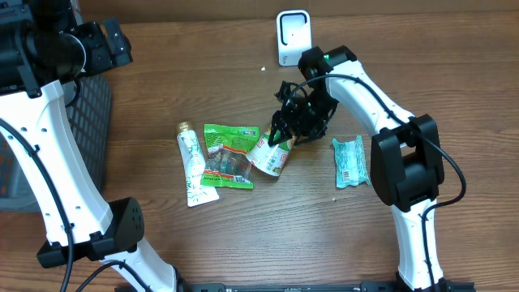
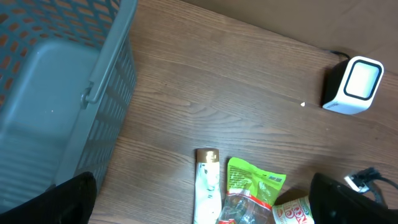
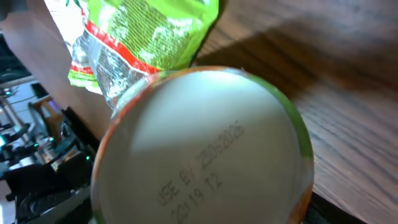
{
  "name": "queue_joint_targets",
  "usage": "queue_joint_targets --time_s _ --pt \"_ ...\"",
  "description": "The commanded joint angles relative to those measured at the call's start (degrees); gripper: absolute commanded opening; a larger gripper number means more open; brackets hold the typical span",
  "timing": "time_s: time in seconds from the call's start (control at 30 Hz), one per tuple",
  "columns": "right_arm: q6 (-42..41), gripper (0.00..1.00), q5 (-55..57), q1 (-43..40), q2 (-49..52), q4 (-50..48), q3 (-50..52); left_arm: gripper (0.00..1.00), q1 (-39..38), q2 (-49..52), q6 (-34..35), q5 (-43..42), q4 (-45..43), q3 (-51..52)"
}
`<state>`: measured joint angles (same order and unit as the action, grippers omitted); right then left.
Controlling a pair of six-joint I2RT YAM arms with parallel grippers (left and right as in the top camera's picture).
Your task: Scan the item barcode
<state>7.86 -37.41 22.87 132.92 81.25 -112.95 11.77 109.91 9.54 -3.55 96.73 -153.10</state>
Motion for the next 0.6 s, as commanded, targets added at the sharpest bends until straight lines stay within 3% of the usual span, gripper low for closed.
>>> queue_joint_targets --time_s 0.0,0.17,0.57 --pt "-0.68 0.78 4.28 0.26 -4.17 -0.07 -2.71 1.0 0.11 -0.09 0.76 0.63 0.07 0.0" --pt "-1.14 0.77 7.08 2.23 -7.06 0.55 -2.71 1.0 0.11 -0.09 0.76 0.63 0.07 0.0" --pt "-12.5 0.74 26.1 10.99 -7.19 2.69 -2.69 1.0 0.11 -0.09 0.76 0.63 0.07 0.0"
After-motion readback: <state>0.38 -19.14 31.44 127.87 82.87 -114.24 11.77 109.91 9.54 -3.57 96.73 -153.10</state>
